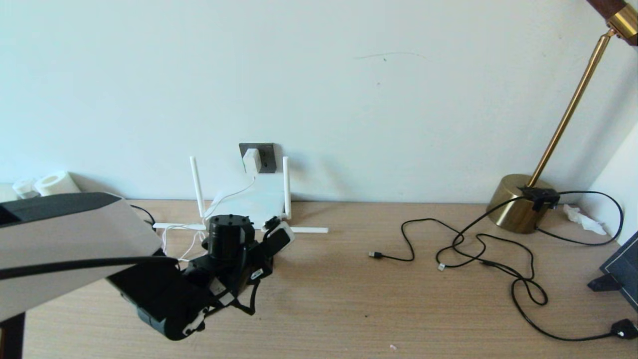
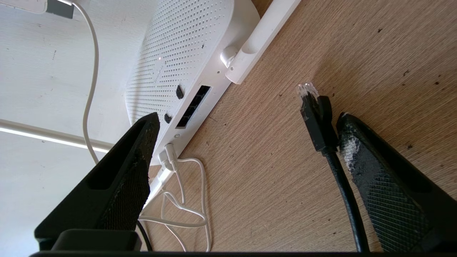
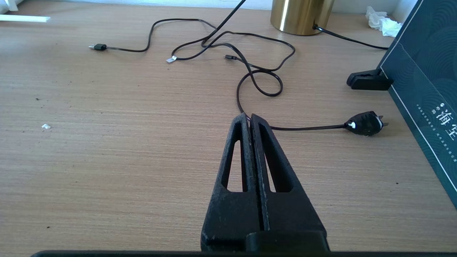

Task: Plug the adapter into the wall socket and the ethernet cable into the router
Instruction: Hand it to the other hand

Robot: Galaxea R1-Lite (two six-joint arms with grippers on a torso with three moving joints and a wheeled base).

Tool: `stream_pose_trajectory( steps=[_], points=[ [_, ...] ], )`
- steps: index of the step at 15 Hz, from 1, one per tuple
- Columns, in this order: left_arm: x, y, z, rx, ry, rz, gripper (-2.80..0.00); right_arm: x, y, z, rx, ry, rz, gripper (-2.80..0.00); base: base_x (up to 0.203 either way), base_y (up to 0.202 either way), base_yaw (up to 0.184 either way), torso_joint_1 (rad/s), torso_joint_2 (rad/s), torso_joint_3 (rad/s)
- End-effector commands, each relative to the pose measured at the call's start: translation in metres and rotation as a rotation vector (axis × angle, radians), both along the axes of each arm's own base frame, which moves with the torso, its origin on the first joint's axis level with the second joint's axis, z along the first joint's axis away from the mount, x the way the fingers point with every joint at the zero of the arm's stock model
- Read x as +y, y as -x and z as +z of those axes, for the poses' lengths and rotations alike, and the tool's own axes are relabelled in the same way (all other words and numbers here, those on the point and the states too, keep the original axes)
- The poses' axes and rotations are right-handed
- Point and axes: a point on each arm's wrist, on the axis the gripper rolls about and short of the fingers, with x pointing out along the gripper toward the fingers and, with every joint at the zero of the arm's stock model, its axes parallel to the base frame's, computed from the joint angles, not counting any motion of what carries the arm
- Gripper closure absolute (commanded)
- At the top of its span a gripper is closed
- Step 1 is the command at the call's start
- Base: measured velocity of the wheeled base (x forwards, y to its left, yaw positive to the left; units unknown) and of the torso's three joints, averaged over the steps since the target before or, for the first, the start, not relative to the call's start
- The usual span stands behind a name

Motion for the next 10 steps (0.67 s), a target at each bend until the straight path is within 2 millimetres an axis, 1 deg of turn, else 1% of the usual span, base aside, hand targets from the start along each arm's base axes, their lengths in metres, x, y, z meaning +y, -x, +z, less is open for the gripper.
stream_pose_trajectory(
  steps=[1, 10],
  points=[
    [0.0013, -0.0006, -0.0001, -0.002, -0.005, 0.005, -2.80, 0.0000, -0.0001, -0.0002, 0.002, 0.001, 0.001, 0.00, 0.000, 0.000, 0.000, 0.000, 0.00, 0.000],
    [0.0079, -0.0059, -0.0025, 0.002, -0.009, 0.029, -2.80, 0.0000, -0.0001, -0.0002, 0.002, 0.001, 0.001, 0.00, 0.000, 0.000, 0.000, 0.000, 0.00, 0.000]
  ],
)
